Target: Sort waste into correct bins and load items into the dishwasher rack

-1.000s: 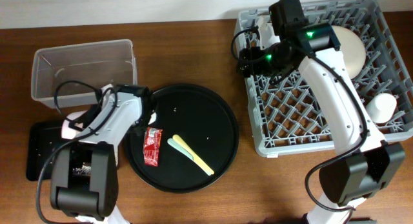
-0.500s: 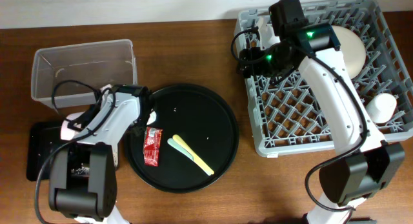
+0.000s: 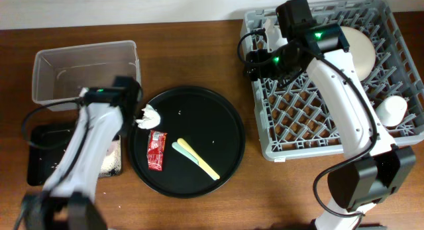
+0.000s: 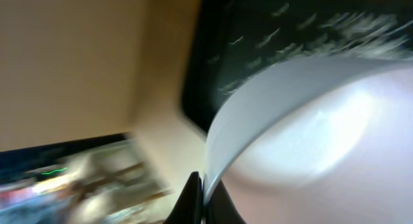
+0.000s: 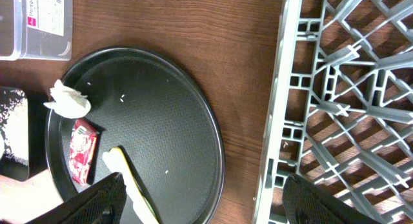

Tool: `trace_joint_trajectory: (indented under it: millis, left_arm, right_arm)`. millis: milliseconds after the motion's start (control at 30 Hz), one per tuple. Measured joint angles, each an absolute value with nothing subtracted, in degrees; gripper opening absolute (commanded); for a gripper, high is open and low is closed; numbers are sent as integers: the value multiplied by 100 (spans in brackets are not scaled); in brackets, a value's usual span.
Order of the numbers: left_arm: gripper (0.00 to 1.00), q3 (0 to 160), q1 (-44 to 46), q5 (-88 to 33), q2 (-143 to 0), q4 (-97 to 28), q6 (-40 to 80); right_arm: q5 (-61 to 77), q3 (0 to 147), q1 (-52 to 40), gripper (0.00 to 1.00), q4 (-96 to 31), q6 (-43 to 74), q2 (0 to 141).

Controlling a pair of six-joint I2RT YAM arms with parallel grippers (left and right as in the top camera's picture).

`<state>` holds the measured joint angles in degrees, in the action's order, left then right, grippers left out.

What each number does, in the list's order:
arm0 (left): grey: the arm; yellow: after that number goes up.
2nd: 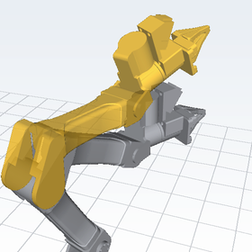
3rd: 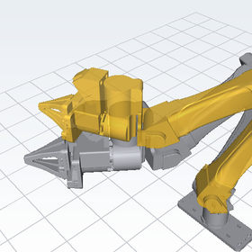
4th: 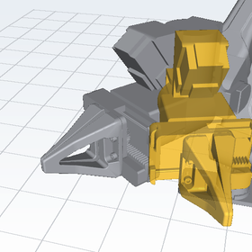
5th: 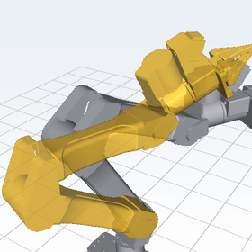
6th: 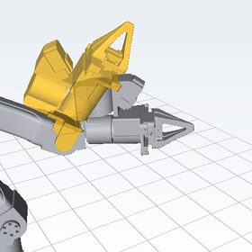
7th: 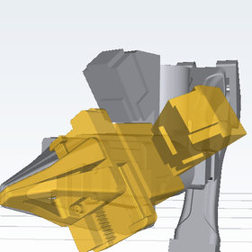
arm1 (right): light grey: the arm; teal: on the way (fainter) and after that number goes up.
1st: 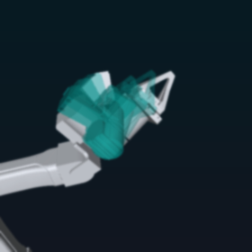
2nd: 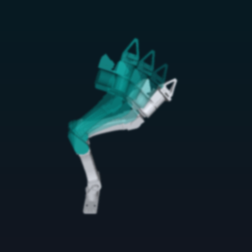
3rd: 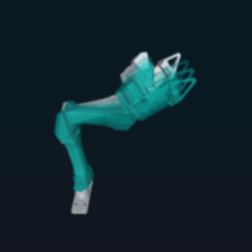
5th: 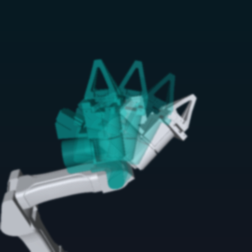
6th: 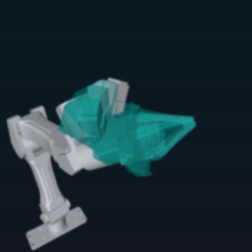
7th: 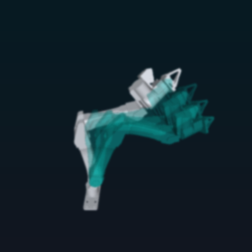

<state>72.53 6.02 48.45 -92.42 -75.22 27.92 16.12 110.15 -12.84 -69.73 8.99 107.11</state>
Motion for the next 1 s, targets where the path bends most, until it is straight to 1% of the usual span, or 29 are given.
trace_joint_trajectory:
  millis: [67, 200, 333, 433, 500, 567, 600, 633, 667, 700, 800, 833, 900, 1000]
  left_arm:
    - [1, 7428, 609, 3800, -8604, -6882, 2368]
    - [1, 7522, 893, 2405, -8055, -6152, 2014]
    - [1, 7520, 1278, 1557, -8418, -5721, 1894]
    - [0, 7511, 1313, 886, -8978, -5280, 1857]
    - [1, 7507, 1343, 384, -9478, -5006, 1769]
    - [8, 7489, 1426, 137, -9813, -4956, 1710]
    - [18, 7487, 1498, 16, -9992, -4928, 1656]
    - [25, 7483, 1546, -54, -10114, -4901, 1614]
    - [31, 7476, 1605, -119, -10232, -4880, 1608]
    - [42, 7474, 1643, -178, -10307, -4873, 1597]
    - [58, 7474, 1640, -259, -10353, -4882, 1531]
    - [65, 7496, 1625, -283, -10348, -4904, 1503]
    - [70, 7590, 1570, -311, -10344, -4989, 1446]
    - [72, 8014, 1376, -311, -10151, -5478, 1409]
  right_arm:
    - [1612, 11015, -1284, 82, -6980, 902, 10711]
    - [1610, 11015, -1284, 82, -6989, 899, 10711]
    - [1538, 11015, -1284, 82, -7039, 904, 10711]
    - [1441, 11015, -1284, 83, -7052, 904, 10711]
    - [1413, 11015, -1284, 85, -7057, 899, 10711]
    - [1393, 11015, -1284, 86, -7063, 897, 10711]
    - [1389, 11015, -1284, 85, -7063, 897, 10711]
    - [1376, 11015, -1284, 84, -7074, 893, 10715]
    - [1376, 11015, -1284, 80, -7100, 895, 10728]
    - [1376, 11015, -1291, 79, -7135, 891, 10772]
    - [1378, 10993, -1352, 78, -7150, 888, 10991]
    - [1389, 10954, -1415, 78, -7150, 880, 11107]
    - [1444, 10892, -1553, 78, -7137, 869, 11290]
    - [1490, 10770, -1992, 78, -7019, 827, 11609]
